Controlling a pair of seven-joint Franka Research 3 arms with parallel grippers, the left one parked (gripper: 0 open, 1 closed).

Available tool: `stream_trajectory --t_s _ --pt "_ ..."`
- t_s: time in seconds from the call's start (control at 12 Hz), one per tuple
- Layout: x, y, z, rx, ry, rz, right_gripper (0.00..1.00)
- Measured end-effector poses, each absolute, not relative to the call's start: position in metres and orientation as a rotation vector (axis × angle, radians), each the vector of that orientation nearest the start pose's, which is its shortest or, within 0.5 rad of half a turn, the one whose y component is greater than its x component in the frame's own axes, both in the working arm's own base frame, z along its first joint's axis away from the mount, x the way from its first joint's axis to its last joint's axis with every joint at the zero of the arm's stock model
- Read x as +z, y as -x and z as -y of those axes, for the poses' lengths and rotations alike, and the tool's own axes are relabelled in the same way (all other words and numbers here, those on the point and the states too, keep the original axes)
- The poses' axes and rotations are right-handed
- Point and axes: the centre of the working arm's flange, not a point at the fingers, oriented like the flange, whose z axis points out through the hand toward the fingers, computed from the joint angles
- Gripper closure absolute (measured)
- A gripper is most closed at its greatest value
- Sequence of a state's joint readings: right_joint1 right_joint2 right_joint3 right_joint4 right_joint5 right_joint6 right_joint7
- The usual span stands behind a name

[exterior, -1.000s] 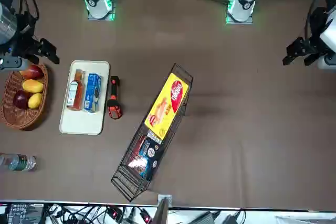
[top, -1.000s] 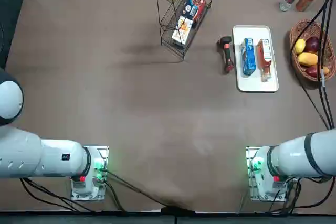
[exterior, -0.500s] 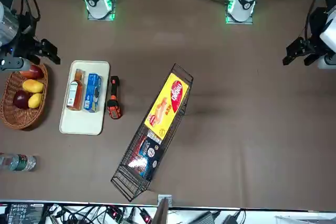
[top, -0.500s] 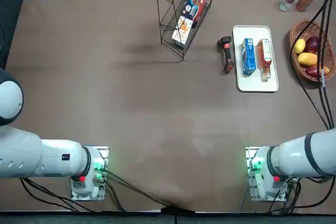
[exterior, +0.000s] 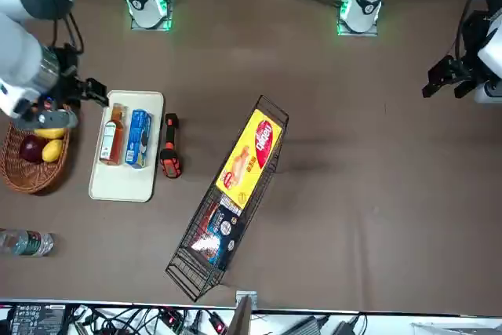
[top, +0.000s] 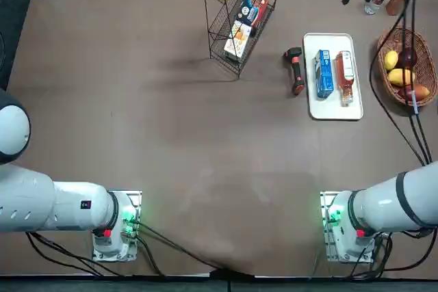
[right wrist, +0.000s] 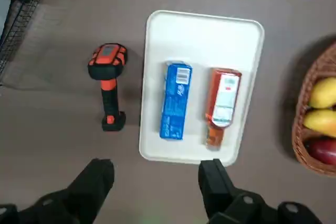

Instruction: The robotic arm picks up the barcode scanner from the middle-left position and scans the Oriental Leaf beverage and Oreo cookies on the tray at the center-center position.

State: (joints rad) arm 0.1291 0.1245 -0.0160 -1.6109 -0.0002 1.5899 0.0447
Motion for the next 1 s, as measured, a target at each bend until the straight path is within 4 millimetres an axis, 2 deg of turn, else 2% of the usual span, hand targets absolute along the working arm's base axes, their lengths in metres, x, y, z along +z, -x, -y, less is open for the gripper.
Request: stream_trajectory --t_s 0.25,0.42,0.67,1.0 --pt "0.495 -0.591 -0.096 0.178 3.145 0.124 0.00" --pt "0.463 -0.590 -0.116 0.135 3.148 0.107 0.00" --pt "0.418 -0.579 -0.144 0.065 3.145 0.110 0.00" --pt "0.363 -0.562 -0.160 -0.022 3.135 -0.033 0.00"
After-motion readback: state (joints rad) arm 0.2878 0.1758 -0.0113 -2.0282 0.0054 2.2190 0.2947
